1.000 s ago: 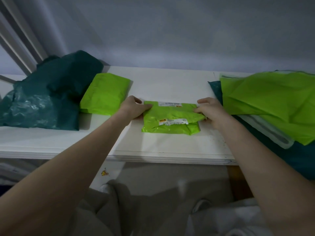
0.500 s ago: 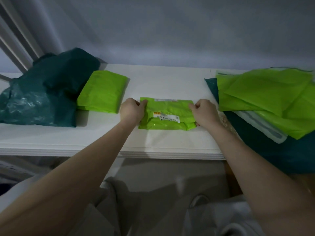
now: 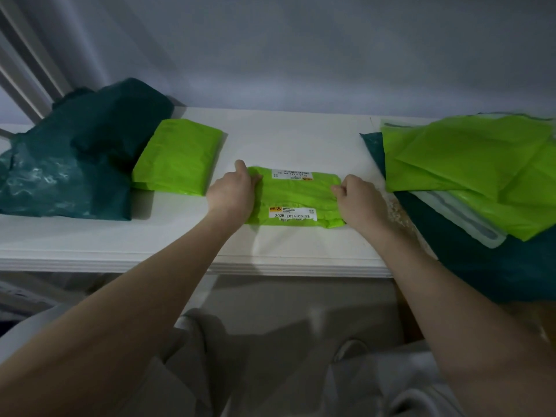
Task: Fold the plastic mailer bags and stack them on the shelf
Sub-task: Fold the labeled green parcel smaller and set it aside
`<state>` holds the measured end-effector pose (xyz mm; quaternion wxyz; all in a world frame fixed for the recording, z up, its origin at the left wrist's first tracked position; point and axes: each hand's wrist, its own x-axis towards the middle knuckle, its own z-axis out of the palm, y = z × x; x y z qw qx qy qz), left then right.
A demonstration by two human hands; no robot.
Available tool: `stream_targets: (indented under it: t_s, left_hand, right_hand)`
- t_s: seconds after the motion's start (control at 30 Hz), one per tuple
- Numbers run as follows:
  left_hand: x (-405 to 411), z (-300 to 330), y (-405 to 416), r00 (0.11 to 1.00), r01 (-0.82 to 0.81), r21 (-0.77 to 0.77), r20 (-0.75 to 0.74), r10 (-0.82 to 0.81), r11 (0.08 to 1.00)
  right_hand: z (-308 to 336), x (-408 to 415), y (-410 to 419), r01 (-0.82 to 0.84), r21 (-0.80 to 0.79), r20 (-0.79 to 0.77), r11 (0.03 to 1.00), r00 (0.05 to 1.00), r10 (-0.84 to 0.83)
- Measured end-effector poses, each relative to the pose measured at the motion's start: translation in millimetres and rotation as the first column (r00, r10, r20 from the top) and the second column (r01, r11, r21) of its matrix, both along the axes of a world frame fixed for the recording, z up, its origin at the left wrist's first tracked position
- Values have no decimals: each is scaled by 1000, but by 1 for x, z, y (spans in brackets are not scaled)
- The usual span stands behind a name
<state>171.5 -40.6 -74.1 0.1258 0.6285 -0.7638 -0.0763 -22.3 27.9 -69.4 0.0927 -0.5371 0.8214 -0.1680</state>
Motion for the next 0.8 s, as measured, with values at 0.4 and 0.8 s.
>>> stream_targets:
  t_s: [0.4,0.8]
  left_hand:
    - [2,-3,1,985,111,-83,145,-98,990]
    - [13,10,-12,993,117,-112,-14,-119,987]
  right_hand:
    - [0,14,5,-43,61,-330,997,942,61]
    - [14,19,-3,-83,99,-249,992,963,106]
